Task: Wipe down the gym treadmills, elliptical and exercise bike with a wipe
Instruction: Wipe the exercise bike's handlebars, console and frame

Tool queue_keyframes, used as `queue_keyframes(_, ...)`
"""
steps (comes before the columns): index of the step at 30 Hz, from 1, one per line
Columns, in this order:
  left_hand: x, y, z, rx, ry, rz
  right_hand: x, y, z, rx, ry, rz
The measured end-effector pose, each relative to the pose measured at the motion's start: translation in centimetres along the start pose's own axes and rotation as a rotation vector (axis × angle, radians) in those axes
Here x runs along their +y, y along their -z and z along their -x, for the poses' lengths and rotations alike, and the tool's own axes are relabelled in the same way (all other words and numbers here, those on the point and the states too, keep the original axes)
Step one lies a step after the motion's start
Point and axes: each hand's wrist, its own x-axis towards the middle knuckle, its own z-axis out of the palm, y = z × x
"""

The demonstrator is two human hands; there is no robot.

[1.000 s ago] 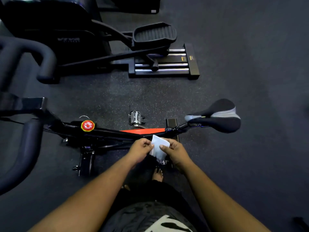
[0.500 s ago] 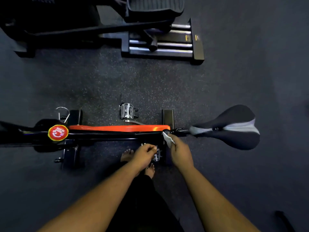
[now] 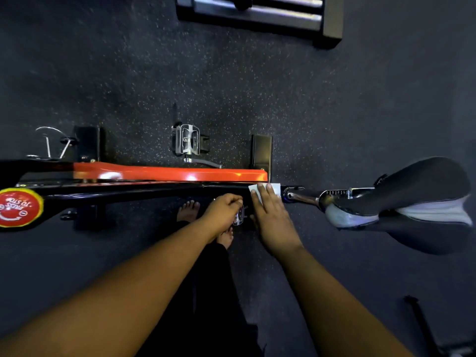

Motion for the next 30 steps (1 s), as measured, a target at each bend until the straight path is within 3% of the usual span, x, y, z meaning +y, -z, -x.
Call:
queue_keyframes(5, -0.7, -0.2, -1.0, -0.022, 0.031, 0.014, 1.0, 0.0, -0.2, 0.059, 0.106, 0.176)
queue_keyframes(12, -1.7, 0.2, -1.7, -0.015, 0.076, 0.061, -1.4, 2.1, -5.6, -0.18, 0.083, 0.427)
queue_keyframes(17, -2.1, -0.2, -0.8, -0.015, 0.042, 0.041, 0.4, 1.0, -0.4, -0.001, 0.161, 0.314)
queue_keyframes(22, -1.8, -1.1, -1.4, -0.03, 0.036, 0.081, 0.8, 0.8, -0.7, 0.021, 0.106, 0.107)
queue_keyframes(26, -1.1, -1.6, -1.7, -0.01, 0.029, 0.087, 0.4, 0.0, -4.1, 0.066, 0.007, 0.171)
queue_keyframes(30, -1.3, -1.6, -1.7, -0.009, 0.029, 0.069, 0.0, -0.1, -1.9, 0.076, 0.095, 0.254)
